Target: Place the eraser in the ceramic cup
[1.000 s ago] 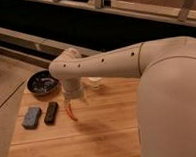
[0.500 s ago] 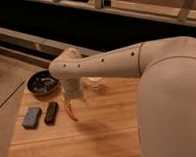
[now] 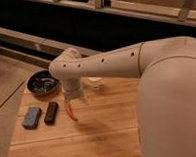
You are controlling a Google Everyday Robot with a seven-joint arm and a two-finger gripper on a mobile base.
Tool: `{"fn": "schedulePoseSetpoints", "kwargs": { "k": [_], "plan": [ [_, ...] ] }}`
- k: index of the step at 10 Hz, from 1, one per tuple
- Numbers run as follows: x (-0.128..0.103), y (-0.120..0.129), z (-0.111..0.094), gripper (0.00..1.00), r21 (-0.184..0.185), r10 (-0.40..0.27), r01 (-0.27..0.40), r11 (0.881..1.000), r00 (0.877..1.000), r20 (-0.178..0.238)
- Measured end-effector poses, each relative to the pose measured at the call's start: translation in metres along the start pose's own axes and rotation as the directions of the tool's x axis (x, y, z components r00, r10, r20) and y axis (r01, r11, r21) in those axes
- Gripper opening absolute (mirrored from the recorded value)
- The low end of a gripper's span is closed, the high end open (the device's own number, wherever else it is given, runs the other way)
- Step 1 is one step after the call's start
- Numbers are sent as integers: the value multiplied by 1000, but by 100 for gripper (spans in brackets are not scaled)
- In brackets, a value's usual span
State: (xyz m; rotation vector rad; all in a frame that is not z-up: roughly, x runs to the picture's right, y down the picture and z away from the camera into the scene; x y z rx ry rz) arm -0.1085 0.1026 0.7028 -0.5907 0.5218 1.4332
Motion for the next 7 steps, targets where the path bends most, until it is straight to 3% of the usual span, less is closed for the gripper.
{"fn": "schedulePoseSetpoints", "kwargs": {
  "k": [2,5,7],
  "plan": [
    [-3,-1,-3,65,2,13,-13,1000,1000,16],
    [-43,4,-30,65,3,34,-35,999,984,176],
    [-60,18,-42,65,-11,-5,8,1000,972,234]
  ]
}}
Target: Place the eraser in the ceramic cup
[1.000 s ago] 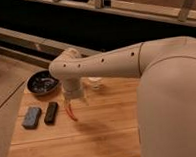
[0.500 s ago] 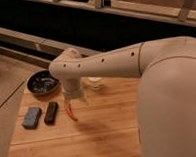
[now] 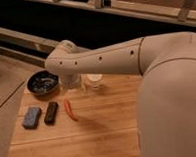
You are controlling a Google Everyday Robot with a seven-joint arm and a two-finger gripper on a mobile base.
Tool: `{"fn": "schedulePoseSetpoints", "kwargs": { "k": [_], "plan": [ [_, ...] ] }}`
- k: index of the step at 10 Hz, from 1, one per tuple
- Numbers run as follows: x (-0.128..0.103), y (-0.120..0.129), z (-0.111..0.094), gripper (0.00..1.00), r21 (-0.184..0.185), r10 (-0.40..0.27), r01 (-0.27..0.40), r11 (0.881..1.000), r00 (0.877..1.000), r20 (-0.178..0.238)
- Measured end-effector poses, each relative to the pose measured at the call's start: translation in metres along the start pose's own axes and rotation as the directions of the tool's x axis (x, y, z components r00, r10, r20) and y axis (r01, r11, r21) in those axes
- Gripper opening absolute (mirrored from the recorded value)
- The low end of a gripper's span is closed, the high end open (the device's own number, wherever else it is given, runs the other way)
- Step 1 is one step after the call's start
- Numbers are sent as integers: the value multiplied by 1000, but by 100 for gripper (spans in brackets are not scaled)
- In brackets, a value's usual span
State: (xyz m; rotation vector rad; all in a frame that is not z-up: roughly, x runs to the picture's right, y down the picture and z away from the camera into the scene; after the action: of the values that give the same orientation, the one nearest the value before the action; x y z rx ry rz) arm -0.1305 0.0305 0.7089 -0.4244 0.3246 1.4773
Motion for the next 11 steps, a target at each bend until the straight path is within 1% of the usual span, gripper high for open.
{"fn": "schedulePoseSetpoints", "kwargs": {
  "k": [2,4,5,6,7,8,9,10,11],
  "plan": [
    [-6,21,0,65,-39,-76,76,996,997,6],
    [-12,41,5,65,-67,-151,150,986,989,-7],
    [-15,48,7,65,-70,-174,173,982,985,-11],
    [-19,60,10,65,-78,-209,207,975,978,-21],
    [-23,66,12,65,-81,-228,226,971,973,-25],
    [-27,72,14,65,-79,-251,248,966,968,-30],
    [-31,82,15,65,-74,-282,279,958,959,-33],
    [-33,90,15,65,-72,-301,298,952,953,-30],
    [-32,103,15,65,-69,-326,323,944,945,-28]
  ]
}}
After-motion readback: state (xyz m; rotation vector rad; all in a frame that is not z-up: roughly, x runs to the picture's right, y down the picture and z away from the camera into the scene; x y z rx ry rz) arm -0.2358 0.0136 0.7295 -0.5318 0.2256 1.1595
